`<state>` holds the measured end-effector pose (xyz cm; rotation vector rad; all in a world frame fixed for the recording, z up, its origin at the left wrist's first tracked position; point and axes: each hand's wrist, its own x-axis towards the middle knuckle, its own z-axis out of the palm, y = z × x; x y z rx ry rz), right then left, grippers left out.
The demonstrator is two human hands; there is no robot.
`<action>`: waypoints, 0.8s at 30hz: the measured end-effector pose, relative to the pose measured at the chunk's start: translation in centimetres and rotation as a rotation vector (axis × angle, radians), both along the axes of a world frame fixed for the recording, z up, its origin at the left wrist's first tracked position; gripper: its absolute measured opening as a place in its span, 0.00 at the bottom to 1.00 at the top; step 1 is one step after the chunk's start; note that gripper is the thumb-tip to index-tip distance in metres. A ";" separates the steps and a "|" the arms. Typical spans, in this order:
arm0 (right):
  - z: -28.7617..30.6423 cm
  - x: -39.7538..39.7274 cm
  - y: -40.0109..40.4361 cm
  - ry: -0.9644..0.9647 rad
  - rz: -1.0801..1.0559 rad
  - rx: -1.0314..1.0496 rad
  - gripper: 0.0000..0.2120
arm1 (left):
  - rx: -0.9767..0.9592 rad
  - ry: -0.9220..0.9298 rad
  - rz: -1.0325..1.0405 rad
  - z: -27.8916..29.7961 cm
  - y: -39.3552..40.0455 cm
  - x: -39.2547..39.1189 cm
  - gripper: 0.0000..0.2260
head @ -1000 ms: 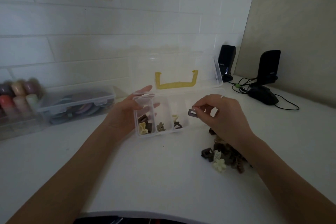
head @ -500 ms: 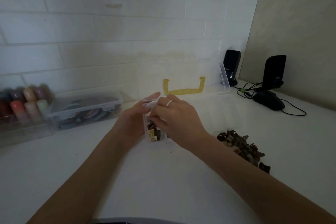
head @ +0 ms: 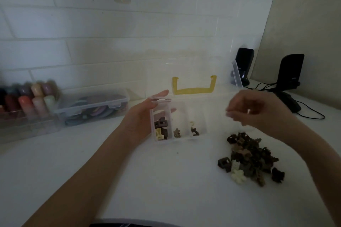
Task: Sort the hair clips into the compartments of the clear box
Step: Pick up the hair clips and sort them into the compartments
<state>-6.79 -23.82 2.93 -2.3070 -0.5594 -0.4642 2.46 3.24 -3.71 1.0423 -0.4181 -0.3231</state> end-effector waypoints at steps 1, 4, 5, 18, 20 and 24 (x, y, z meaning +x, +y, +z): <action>0.3 -0.4 -0.7 0.098 0.030 -0.017 0.03 | 0.003 0.014 0.015 0.0 -0.1 0.1 0.31; 0.4 -0.8 -0.9 0.326 0.100 -0.176 0.03 | 0.000 0.037 0.051 0.1 -0.2 0.0 0.27; 0.0 -0.7 -0.6 0.372 0.111 -0.240 0.04 | 0.008 0.034 0.045 0.1 -0.2 0.0 0.27; -2.3 -0.3 1.9 0.539 0.125 -0.463 0.08 | 0.024 -0.048 -0.025 0.1 0.1 -0.2 0.31; -2.5 -0.1 2.2 0.461 0.105 -0.451 0.08 | 0.022 -0.046 -0.020 0.2 0.1 -0.2 0.32; -2.9 0.1 2.9 0.218 0.088 -0.283 0.08 | 0.021 -0.035 -0.029 0.2 0.1 -0.2 0.33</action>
